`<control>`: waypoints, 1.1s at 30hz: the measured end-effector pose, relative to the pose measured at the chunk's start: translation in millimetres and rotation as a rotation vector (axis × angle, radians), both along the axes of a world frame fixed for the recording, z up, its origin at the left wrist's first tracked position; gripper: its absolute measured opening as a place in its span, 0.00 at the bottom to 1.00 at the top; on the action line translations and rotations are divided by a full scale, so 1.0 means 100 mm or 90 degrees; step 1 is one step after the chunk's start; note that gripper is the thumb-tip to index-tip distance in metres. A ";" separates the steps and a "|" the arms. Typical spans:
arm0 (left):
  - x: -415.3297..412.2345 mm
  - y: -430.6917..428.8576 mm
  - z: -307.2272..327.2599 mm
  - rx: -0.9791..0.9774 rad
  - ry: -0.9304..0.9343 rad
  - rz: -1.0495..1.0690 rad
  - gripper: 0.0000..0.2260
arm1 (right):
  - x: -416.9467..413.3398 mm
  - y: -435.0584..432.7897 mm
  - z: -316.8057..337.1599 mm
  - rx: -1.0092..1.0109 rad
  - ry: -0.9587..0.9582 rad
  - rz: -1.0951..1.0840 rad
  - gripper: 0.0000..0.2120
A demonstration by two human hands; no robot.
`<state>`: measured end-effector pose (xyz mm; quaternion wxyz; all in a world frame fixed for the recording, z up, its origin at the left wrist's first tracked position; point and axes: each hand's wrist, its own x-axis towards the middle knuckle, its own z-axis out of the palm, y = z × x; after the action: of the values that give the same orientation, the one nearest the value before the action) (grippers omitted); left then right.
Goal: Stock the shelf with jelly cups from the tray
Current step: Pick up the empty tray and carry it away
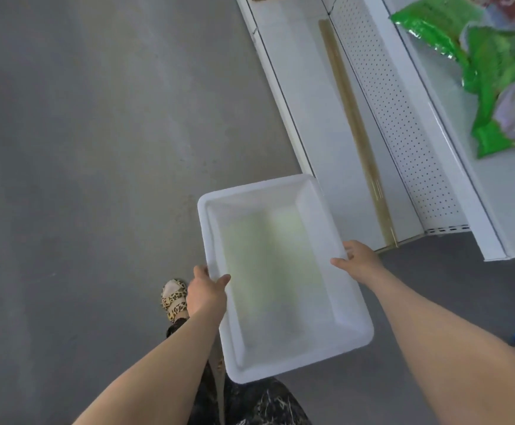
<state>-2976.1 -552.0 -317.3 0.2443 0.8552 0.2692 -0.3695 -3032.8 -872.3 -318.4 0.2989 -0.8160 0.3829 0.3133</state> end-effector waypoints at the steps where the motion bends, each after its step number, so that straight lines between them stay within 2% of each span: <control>1: 0.04 0.04 0.03 0.000 -0.009 0.001 0.20 | 0.02 0.05 0.03 -0.009 0.002 0.020 0.16; 6: 0.45 0.61 0.22 0.010 -0.047 0.037 0.19 | 0.48 0.59 0.28 -0.019 0.000 0.051 0.20; 13: 1.26 1.56 0.53 0.001 -0.101 0.086 0.18 | 1.49 1.48 0.67 -0.021 -0.077 0.070 0.18; 23: 2.80 2.76 1.15 -0.015 -0.217 0.130 0.15 | 3.28 2.63 1.22 -0.001 -0.180 0.117 0.15; 33: 4.50 3.40 1.69 0.004 -0.339 0.180 0.15 | 5.29 3.19 1.62 0.038 -0.252 0.176 0.16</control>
<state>-2526.4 -211.7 -148.0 0.3524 0.8767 0.3136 -0.0940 -2504.0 -553.4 -155.9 0.3462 -0.8970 0.1922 0.1963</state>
